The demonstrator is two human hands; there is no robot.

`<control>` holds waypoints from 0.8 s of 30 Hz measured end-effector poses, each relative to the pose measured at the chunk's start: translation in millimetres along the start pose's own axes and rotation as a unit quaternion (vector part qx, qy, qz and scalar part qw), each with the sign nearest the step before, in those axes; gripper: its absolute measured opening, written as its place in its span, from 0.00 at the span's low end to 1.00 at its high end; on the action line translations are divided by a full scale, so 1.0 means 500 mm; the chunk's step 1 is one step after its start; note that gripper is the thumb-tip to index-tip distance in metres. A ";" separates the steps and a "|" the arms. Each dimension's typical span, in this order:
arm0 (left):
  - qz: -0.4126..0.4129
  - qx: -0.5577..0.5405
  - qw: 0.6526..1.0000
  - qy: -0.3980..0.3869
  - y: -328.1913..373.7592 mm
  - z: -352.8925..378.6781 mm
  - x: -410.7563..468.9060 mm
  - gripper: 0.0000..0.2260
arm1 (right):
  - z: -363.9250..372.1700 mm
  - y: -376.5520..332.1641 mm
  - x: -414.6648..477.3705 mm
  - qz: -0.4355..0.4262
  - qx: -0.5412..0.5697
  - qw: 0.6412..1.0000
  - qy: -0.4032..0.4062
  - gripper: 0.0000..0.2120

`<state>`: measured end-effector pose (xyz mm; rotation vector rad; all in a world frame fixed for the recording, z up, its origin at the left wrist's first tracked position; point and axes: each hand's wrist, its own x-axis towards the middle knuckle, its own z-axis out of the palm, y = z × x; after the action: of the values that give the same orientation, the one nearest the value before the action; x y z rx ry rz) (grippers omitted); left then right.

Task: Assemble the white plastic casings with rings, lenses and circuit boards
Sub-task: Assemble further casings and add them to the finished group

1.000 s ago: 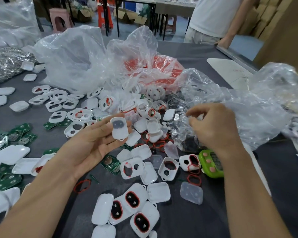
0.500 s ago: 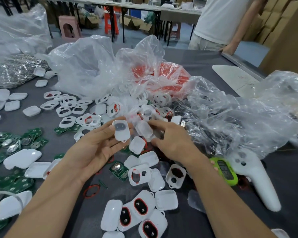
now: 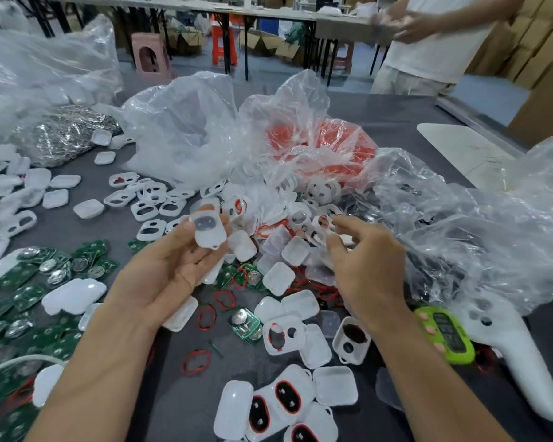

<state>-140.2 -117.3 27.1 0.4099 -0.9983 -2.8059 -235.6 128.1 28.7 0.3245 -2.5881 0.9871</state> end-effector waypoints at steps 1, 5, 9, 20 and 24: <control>0.009 -0.013 1.000 0.010 0.012 -0.009 -0.002 0.18 | 0.001 -0.018 -0.004 -0.030 0.016 0.999 0.009 0.13; 0.028 -0.038 0.998 0.029 0.033 -0.027 -0.007 0.15 | 0.034 -0.119 -0.018 -0.130 0.056 0.979 -0.144 0.09; 0.027 -0.045 0.998 0.023 0.032 -0.028 -0.011 0.13 | 0.071 -0.187 -0.021 -0.193 -0.141 0.919 -0.312 0.06; 0.008 -0.004 1.000 0.001 0.009 -0.006 -0.013 0.18 | 0.057 -0.135 -0.045 -0.089 -0.100 0.956 -0.261 0.17; -0.004 0.007 1.000 -0.005 -0.004 0.006 -0.011 0.19 | 0.043 -0.115 -0.050 -0.081 0.051 0.974 -0.205 0.14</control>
<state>-136.0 -113.1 29.2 0.4019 -1.0210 -2.8135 -198.7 73.9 38.0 0.8317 -2.8138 1.0897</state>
